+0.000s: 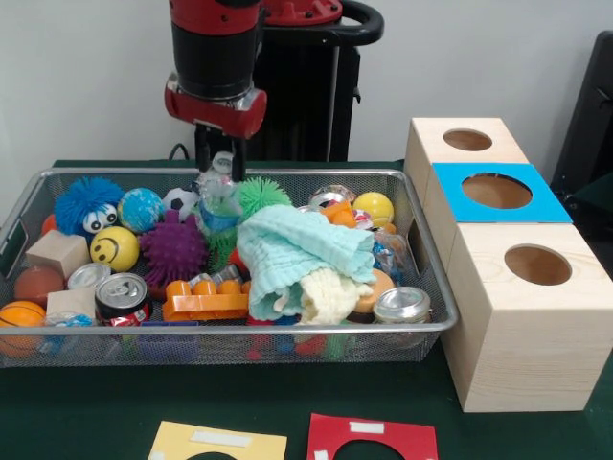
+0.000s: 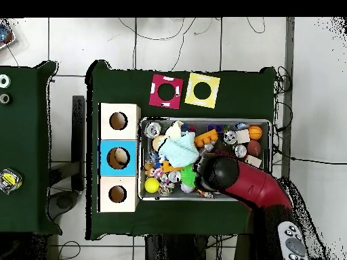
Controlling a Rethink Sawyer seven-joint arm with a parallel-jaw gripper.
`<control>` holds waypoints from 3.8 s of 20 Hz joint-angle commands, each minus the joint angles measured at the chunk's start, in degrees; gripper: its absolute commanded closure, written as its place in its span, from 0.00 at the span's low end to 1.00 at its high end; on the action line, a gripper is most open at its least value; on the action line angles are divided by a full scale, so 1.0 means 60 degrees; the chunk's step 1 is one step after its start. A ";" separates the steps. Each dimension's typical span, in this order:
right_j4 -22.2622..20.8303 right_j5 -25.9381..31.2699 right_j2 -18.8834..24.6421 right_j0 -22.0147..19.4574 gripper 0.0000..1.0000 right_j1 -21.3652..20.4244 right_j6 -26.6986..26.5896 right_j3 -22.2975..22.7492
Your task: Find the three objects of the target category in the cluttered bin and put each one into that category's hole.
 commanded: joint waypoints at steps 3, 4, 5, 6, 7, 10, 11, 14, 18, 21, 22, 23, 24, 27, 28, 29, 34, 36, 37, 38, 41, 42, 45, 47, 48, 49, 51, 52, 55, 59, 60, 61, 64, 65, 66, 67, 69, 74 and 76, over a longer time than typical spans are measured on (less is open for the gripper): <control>-0.0358 0.2536 -0.0335 0.0587 1.00 -0.1113 0.0942 -0.0484; -0.0351 0.2664 -0.0391 0.0663 1.00 -0.1187 0.1012 -0.0519; -0.0343 0.2791 -0.0447 0.0739 1.00 -0.1261 0.1083 -0.0554; -0.0338 0.2864 -0.0492 0.0801 1.00 -0.1333 0.1132 -0.0565; -0.0296 0.2989 -0.0519 0.0860 1.00 -0.1373 0.1217 -0.0600; -0.0205 0.3308 -0.0634 0.1106 1.00 -0.1532 0.1492 -0.0689; -0.0171 0.3292 -0.0689 0.1199 1.00 -0.1569 0.1617 -0.0651; -0.0047 0.3238 -0.0752 0.1331 1.00 -0.1516 0.1782 -0.0693; 0.0093 0.3380 -0.0778 0.1425 1.00 -0.1457 0.1883 -0.0807; 0.0258 0.3421 -0.0715 0.1512 1.00 -0.1183 0.2107 -0.1071; 0.0352 0.3296 -0.0677 0.1563 1.00 -0.1081 0.2214 -0.1057; 0.0468 0.3100 -0.0670 0.1661 1.00 -0.1073 0.2356 -0.0890; 0.0593 0.2823 -0.0628 0.1739 1.00 -0.0971 0.2525 -0.0756; 0.0916 0.1936 -0.0521 0.1946 1.00 -0.0548 0.2989 -0.0479; 0.0995 0.1762 -0.0553 0.2044 1.00 -0.0472 0.3116 -0.0418; 0.1073 0.1589 -0.0586 0.2143 1.00 -0.0395 0.3242 -0.0358; 0.1501 0.0999 -0.0697 0.2504 1.00 -0.0204 0.3538 -0.0002; 0.1709 0.0673 -0.0666 0.2602 1.00 -0.0136 0.3626 0.0220; 0.1811 0.0474 -0.0633 0.2676 1.00 -0.0146 0.3675 0.0418; 0.1884 0.0335 -0.0623 0.2721 1.00 -0.0130 0.3698 0.0517; 0.2048 0.0351 -0.0707 0.2837 1.00 -0.0143 0.3751 0.0480; 0.2081 0.0493 -0.0764 0.2928 1.00 -0.0248 0.3803 0.0519; 0.2112 0.1299 -0.1016 0.3220 1.00 -0.0591 0.3978 0.0350; 0.2109 0.2034 -0.1127 0.3322 1.00 -0.0733 0.4105 -0.0044; 0.2108 0.2402 -0.1182 0.3373 1.00 -0.0805 0.4168 -0.0241; 0.2134 0.2591 -0.1216 0.3452 1.00 -0.0797 0.4317 -0.0390; 0.2188 0.2969 -0.1283 0.3611 1.00 -0.0783 0.4617 -0.0687; 0.2194 0.3138 -0.1336 0.3693 1.00 -0.0794 0.4740 -0.0801; 0.2207 0.3573 -0.1424 0.3733 1.00 -0.0871 0.4804 -0.1027; 0.2263 0.3831 -0.1529 0.3974 1.00 -0.0964 0.5176 -0.1129; 0.2257 0.3919 -0.1583 0.4038 1.00 -0.0961 0.5266 -0.1198; 0.2250 0.4007 -0.1636 0.4101 1.00 -0.0959 0.5357 -0.1267; 0.2327 0.4040 -0.1736 0.4298 1.00 -0.1059 0.5574 -0.1179; 0.2385 0.3990 -0.1726 0.4318 1.00 -0.1039 0.5626 -0.1144; 0.2444 0.3932 -0.1715 0.4363 1.00 -0.1039 0.5690 -0.1099; 0.2511 0.3932 -0.1709 0.4428 1.00 -0.1046 0.5791 -0.1090; 0.2646 0.3928 -0.1703 0.4557 1.00 -0.1041 0.5999 -0.1079; 0.2910 0.4078 -0.1711 0.4843 1.00 -0.1044 0.6432 -0.1215; 0.2989 0.4079 -0.1703 0.4951 1.00 -0.1045 0.6564 -0.1224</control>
